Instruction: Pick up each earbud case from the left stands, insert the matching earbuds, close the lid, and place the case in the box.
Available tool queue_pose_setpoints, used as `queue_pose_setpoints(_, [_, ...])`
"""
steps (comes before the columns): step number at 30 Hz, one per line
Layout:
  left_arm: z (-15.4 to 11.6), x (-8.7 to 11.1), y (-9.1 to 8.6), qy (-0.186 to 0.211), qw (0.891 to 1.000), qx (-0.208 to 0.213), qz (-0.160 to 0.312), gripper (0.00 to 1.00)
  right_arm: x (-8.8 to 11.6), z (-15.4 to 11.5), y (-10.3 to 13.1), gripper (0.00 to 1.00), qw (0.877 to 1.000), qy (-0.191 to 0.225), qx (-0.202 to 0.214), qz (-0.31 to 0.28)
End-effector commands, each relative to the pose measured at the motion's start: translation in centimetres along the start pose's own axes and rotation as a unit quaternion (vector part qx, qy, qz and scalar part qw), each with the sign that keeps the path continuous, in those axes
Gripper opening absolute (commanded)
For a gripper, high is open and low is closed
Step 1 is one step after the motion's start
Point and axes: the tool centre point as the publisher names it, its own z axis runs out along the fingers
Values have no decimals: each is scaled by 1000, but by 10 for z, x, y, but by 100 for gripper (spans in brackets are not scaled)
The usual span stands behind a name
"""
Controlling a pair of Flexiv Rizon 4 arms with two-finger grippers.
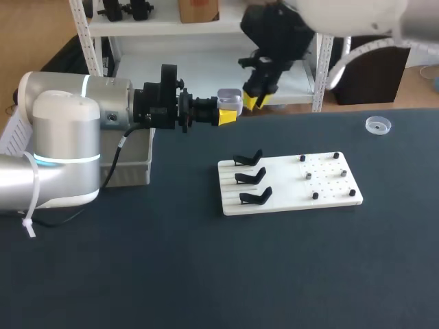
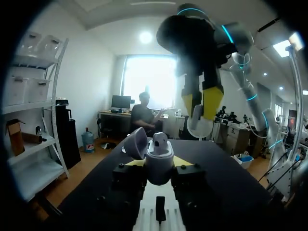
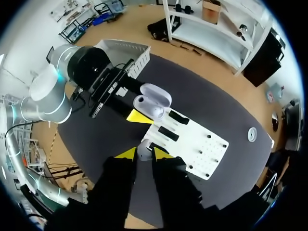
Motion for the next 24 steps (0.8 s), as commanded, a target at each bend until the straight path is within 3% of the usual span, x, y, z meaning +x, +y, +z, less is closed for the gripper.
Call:
queue_pose_setpoints(1, [0, 0, -1, -1, 1000, -2, 1, 0, -19, -1, 3, 0, 1000, 16, 8, -18])
queue_pose_setpoints(10, [0, 0, -1, -1, 1000, -2, 1, 0, -42, 0, 6, 0, 998, 15, 16, -53])
queue_pose_setpoints(24, [0, 0, -1, -1, 1000, -2, 1, 0, -50, 12, 13, 0, 996, 29, 28, -82])
